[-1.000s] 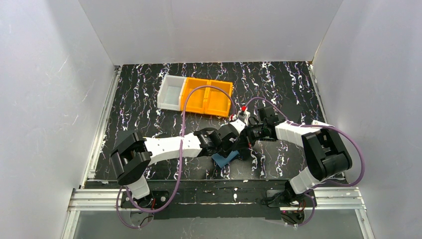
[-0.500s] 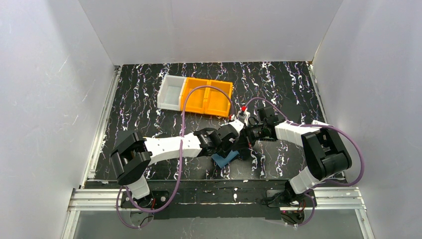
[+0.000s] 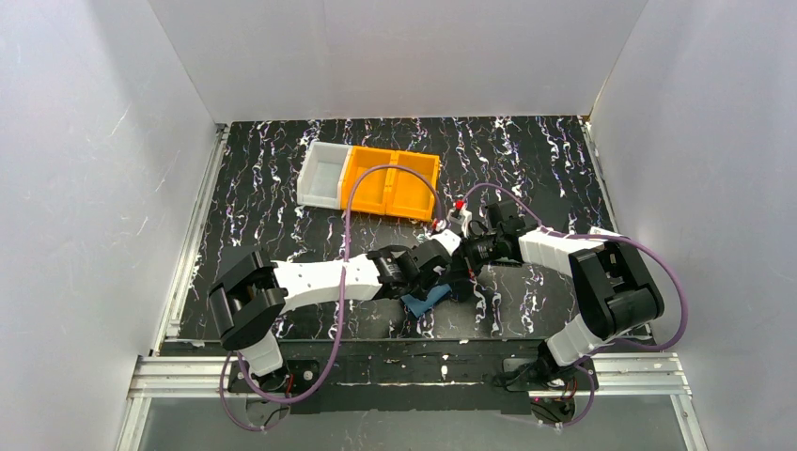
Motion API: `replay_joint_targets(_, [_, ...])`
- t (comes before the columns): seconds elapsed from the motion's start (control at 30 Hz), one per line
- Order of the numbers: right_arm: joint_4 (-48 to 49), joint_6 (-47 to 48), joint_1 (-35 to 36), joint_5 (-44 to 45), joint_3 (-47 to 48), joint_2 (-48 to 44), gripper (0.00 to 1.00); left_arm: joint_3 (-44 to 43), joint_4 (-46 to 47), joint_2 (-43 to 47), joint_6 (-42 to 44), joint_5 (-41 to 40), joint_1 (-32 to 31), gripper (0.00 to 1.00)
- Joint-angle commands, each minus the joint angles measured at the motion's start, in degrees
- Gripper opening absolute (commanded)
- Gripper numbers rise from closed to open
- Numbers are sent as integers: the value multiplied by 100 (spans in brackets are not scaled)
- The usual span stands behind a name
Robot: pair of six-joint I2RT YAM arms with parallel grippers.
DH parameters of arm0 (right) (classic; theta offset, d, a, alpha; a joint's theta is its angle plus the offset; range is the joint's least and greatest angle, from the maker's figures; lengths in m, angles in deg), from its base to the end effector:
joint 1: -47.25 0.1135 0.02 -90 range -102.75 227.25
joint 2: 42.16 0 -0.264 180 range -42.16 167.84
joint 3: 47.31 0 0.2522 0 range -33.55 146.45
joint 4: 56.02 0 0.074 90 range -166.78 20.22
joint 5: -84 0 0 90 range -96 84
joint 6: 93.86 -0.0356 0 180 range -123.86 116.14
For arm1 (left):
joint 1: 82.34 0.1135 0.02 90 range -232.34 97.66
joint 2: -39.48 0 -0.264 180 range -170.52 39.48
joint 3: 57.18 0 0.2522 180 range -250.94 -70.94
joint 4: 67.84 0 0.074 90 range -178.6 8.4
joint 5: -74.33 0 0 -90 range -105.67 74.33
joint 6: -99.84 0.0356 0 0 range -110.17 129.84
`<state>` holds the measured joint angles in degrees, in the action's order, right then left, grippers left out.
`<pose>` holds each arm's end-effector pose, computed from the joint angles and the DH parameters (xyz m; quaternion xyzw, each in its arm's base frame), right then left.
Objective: Take the credit cards out of the card holder
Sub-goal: Open the card holder at the center of the board.
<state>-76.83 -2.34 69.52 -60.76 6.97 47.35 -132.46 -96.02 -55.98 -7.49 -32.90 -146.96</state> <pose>0.2449 0.1317 0.1536 -0.3065 0.8033 0.4794 0.1759 0.1611 -0.3150 0.2086 0.3219 0.8679 -0.1247 0.3571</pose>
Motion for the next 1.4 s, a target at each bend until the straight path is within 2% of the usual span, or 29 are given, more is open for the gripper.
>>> replay_joint_targets(0.0, [-5,54,41,-307,242,40,1,63,-433,123,-81,-709,-24,19])
replay_joint_targets(0.07, [-19,72,41,-307,247,49,1,70,-508,162,-118,-870,-24,4])
replay_joint_targets(0.1, [-36,90,41,-307,253,47,1,76,-544,186,-159,-941,-24,0])
replay_joint_targets(0.37, [-192,253,41,-122,297,54,1,466,-422,828,-336,-895,12,0])
replay_joint_targets(0.53, [-341,435,41,0,334,53,1,842,-381,1243,-535,-567,468,0])
replay_joint_targets(0.63, [-457,621,41,40,348,20,1,1156,-169,1590,-576,28,850,0])
replay_joint_targets(0.8, [-995,1591,129,-16,428,-168,1,1568,130,1885,-768,2025,1733,0])
replay_joint_targets(0.87, [-1186,1938,203,48,447,-253,1,1769,184,1987,-954,2503,1968,0])
replay_joint_targets(0.9, [-1250,2081,244,86,456,-278,1,1888,242,2067,-1056,2731,2047,4])
replay_joint_targets(0.97, [-1502,2471,357,207,524,-238,7,2120,366,2267,-1297,2937,2154,8])
replay_joint_targets(1.0, [-1672,2708,425,297,604,-177,9,2207,437,2371,-1392,3016,2196,6])
replay_joint_targets(1.03, [-1926,3023,466,409,715,-76,11,2290,495,2457,-1463,3076,2225,0])
replay_joint_targets(1.17, [-3455,4332,516,976,1659,639,23,2417,634,2619,-1660,3263,2287,0])
replay_joint_targets(1.27, [-4398,5224,516,1412,2160,933,48,2497,751,2712,-1783,3369,2312,0])
replay_joint_targets(1.3, [-4529,5435,516,1511,2211,845,59,2545,809,2757,-1816,3412,2318,6])
replay_joint_targets(1.37, [-4646,5687,516,1632,2268,566,71,2676,981,2911,-1941,3519,2316,30])
